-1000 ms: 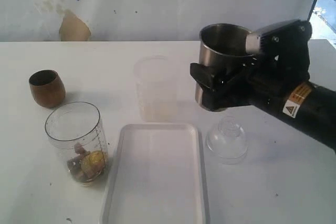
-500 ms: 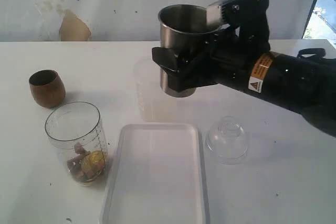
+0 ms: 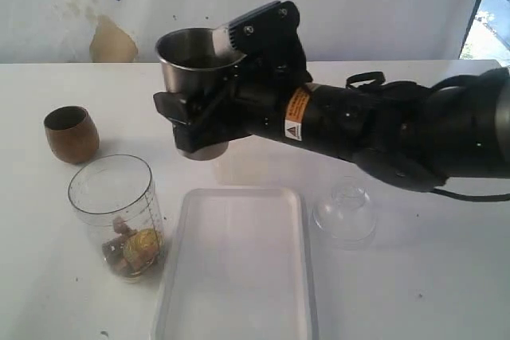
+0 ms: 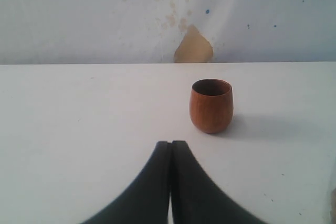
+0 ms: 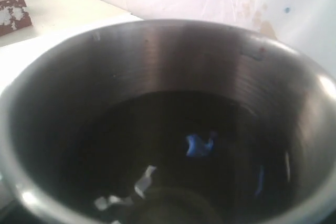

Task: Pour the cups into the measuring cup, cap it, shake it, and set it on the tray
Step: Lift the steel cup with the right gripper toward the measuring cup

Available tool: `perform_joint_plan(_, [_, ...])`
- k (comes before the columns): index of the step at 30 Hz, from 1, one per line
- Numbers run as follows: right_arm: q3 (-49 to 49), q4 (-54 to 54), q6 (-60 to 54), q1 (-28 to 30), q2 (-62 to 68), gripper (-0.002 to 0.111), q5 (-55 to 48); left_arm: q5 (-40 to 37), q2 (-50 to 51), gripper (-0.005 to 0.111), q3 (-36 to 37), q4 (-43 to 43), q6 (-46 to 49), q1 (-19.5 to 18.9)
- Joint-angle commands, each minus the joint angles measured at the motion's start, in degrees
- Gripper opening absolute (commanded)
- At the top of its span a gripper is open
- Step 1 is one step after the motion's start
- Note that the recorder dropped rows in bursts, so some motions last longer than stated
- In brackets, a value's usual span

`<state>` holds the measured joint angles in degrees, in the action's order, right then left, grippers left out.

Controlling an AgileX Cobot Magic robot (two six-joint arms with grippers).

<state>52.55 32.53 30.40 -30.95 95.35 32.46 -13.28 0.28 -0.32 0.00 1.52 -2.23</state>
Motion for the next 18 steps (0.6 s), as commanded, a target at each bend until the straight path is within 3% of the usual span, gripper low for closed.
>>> perform_joint_plan(1, [3.62, -0.51, -1.98, -1.83, 1.79, 0.000, 2.16, 0.17, -0.28, 0.000, 0.32, 0.00, 0.32, 0.11])
perform_joint_plan(5, [5.76, -0.51, -3.83, -2.92, 3.53, 0.000, 1.00, 0.17, -0.28, 0.000, 0.32, 0.00, 6.13, 0.11])
perform_joint_plan(18, [8.33, -1.17, -11.88, -3.27, 7.65, 0.000, -0.67, 0.17, -0.28, 0.000, 0.32, 0.00, 6.04, 0.11])
